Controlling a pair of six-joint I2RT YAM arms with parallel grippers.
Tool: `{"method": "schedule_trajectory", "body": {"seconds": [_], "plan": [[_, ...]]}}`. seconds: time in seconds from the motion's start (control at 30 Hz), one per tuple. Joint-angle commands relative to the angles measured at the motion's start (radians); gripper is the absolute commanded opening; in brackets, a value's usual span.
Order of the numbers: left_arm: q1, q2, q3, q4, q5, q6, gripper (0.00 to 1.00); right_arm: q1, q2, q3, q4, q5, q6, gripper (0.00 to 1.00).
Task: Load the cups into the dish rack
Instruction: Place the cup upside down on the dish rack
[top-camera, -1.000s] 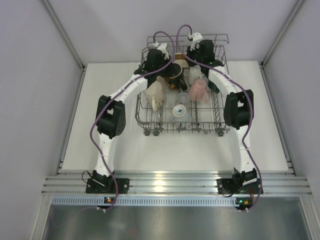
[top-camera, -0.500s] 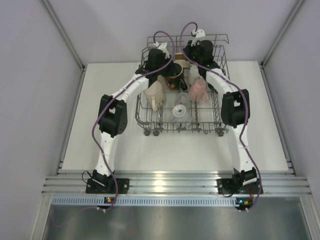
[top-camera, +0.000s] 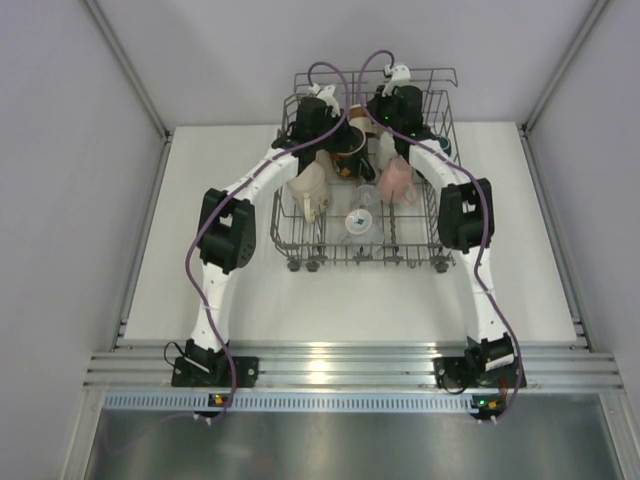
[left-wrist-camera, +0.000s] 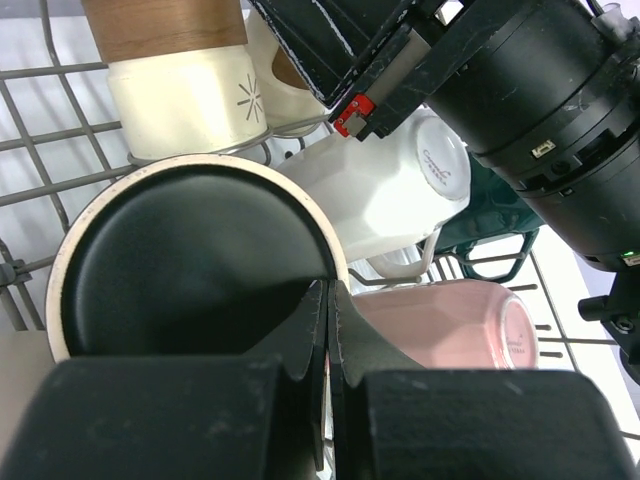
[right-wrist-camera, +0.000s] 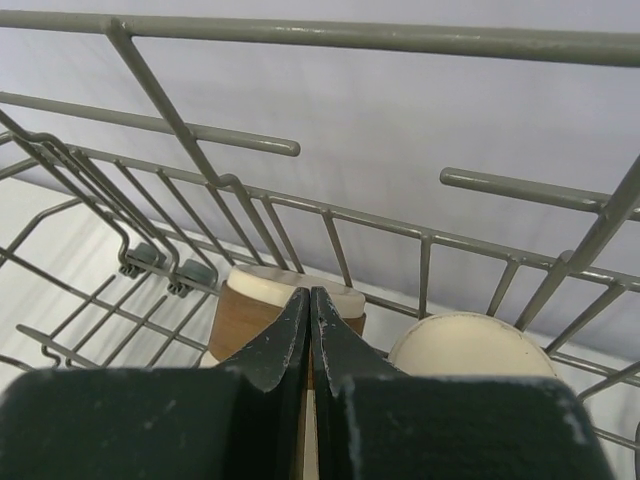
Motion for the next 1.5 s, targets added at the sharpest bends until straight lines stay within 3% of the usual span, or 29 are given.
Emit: {"method": "schedule_trajectory", "body": {"seconds": [0.0, 0.3, 0.7, 0.93, 1.03, 1.07, 1.13, 1.17, 1.2, 1.33, 1.37, 1.47], "plan": [[-0.004, 0.03, 0.016, 0.05, 0.034, -0.02, 0.0, -0.01, -0.024, 0.057, -0.022, -0.024, -0.038, 0.0], [-0.004, 0.012, 0.016, 0.059, 0.034, -0.024, 0.0, -0.014, -0.147, 0.014, -0.246, -0.149, -0.03, 0.0], [-0.002, -0.011, -0.019, 0.073, 0.022, -0.022, 0.0, -0.011, -0.13, -0.05, -0.245, -0.189, 0.002, 0.0], [-0.002, -0.017, -0.021, 0.084, 0.039, -0.037, 0.0, -0.003, -0.098, -0.005, -0.277, -0.183, -0.016, 0.0], [-0.004, -0.023, -0.021, 0.087, 0.05, -0.047, 0.0, -0.004, -0.138, -0.032, -0.274, -0.148, -0.021, 0.13], [-0.002, -0.031, -0.021, 0.088, 0.056, -0.056, 0.0, -0.006, -0.15, -0.033, -0.273, -0.129, 0.034, 0.23], [-0.002, -0.037, -0.021, 0.12, 0.067, -0.059, 0.0, -0.015, -0.199, -0.042, -0.254, -0.06, 0.132, 0.27], [-0.002, -0.046, -0.021, 0.128, 0.067, -0.063, 0.0, -0.021, -0.24, -0.077, -0.234, -0.039, 0.243, 0.39], [-0.002, -0.053, -0.021, 0.134, 0.071, -0.062, 0.0, -0.027, -0.266, -0.105, -0.16, -0.029, 0.295, 0.43], [-0.001, -0.08, -0.019, 0.154, 0.071, -0.057, 0.0, -0.024, -0.348, -0.188, -0.076, 0.02, 0.453, 0.49], [0.001, -0.092, -0.016, 0.16, 0.07, -0.051, 0.0, -0.024, -0.357, -0.174, -0.099, 0.067, 0.494, 0.54], [0.007, -0.115, -0.015, 0.165, 0.054, -0.048, 0.0, -0.023, -0.369, -0.154, -0.145, 0.106, 0.597, 0.55]]}}
